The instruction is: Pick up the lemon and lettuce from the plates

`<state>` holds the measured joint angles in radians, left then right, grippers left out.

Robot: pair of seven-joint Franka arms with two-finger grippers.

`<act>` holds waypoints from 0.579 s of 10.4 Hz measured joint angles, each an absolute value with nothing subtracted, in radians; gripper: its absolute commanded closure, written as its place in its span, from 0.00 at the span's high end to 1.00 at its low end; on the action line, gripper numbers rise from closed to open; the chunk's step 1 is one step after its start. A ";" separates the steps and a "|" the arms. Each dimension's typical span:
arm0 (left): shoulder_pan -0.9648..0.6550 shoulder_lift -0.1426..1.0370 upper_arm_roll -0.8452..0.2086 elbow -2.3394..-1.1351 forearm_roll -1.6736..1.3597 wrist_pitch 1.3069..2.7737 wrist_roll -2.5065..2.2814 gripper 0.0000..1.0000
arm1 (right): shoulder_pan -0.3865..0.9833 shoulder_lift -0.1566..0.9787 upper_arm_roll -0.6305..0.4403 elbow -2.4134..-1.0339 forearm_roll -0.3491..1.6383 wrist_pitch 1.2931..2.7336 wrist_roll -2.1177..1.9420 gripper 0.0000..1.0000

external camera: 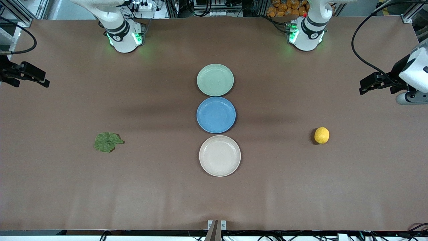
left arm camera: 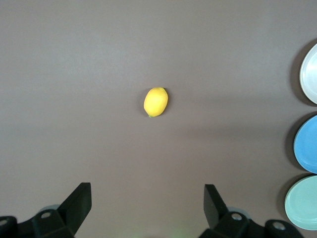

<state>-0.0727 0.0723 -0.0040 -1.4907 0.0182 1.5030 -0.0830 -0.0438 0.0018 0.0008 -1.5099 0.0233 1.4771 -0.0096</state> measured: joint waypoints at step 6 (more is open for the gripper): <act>-0.069 0.079 -0.001 -1.491 0.018 1.501 -0.083 1.00 | -0.044 0.002 0.000 -1.509 0.023 1.477 -0.010 1.00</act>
<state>-0.0689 0.0785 -0.0008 -1.4913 0.0182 1.5012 -0.0827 -0.0439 0.0018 0.0000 -1.5095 0.0232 1.4770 -0.0098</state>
